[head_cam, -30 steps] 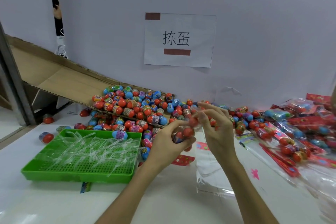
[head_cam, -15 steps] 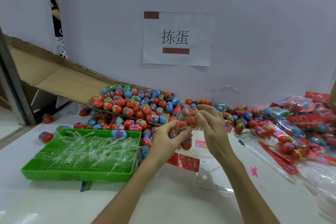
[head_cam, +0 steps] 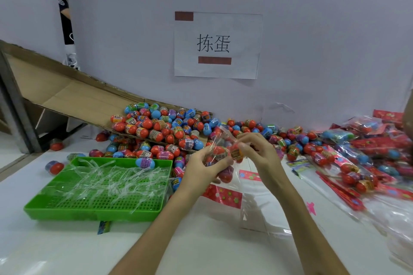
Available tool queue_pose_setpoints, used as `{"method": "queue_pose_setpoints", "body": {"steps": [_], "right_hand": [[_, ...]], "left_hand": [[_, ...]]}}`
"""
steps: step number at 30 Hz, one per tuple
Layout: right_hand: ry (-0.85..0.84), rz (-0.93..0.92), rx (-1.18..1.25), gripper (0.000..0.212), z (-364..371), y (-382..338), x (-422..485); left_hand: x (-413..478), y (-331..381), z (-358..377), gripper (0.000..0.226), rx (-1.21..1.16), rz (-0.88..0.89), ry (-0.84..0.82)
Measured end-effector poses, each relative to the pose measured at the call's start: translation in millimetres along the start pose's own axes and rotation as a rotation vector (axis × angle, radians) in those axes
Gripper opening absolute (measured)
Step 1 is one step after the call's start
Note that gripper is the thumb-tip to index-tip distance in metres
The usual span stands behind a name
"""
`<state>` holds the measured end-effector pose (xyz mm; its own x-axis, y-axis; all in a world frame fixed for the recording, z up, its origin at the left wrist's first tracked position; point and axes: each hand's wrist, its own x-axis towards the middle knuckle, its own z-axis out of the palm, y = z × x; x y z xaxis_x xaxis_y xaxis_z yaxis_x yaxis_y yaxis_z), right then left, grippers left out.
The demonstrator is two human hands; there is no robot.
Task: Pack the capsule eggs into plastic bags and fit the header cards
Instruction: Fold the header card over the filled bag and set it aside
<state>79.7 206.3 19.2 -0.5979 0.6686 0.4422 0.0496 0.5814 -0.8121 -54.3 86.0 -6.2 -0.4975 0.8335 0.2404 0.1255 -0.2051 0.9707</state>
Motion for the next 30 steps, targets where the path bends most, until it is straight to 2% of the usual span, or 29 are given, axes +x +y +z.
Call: {"method": "queue_pose_setpoints", "body": {"steps": [3, 7, 10, 15, 20, 22, 25, 28, 30], "right_hand": [[-0.115, 0.037, -0.032, 0.042, 1.6, -0.1, -2.3], [0.005, -0.007, 0.012, 0.028, -0.1, 1.8, -1.7], [0.042, -0.06, -0.002, 0.027, -0.4, 3.8, -2.5], [0.036, -0.075, -0.091, 0.027, 2.3, 5.4, -3.7], [-0.016, -0.045, -0.194, 0.043, -0.8, 8.3, -4.4], [-0.015, -0.019, -0.141, 0.049, -1.9, 7.0, -3.0], [0.026, 0.027, 0.079, 0.044, -1.5, 2.6, 2.1], [-0.013, 0.143, 0.232, 0.068, -0.9, 0.1, 4.2], [-0.108, 0.183, 0.195, 0.056, 1.5, 1.1, 2.4]], "left_hand": [[-1.3, 3.2, -1.1, 0.021, -0.095, -0.019, -0.013], [-0.3, 3.2, -3.7, 0.022, -0.068, -0.091, -0.112], [-1.1, 4.5, -4.1, 0.027, -0.036, -0.146, -0.205], [0.0, 4.2, -6.4, 0.02, -0.098, -0.175, -0.183], [-0.3, 1.5, -6.2, 0.018, -0.142, -0.212, -0.185], [0.5, 0.6, -6.0, 0.02, -0.152, -0.218, -0.153], [3.2, -0.2, -6.6, 0.033, -0.203, -0.232, -0.078], [4.7, 1.8, -7.7, 0.046, -0.329, -0.242, -0.035], [4.7, 3.5, -8.5, 0.053, -0.394, -0.216, -0.015]]}}
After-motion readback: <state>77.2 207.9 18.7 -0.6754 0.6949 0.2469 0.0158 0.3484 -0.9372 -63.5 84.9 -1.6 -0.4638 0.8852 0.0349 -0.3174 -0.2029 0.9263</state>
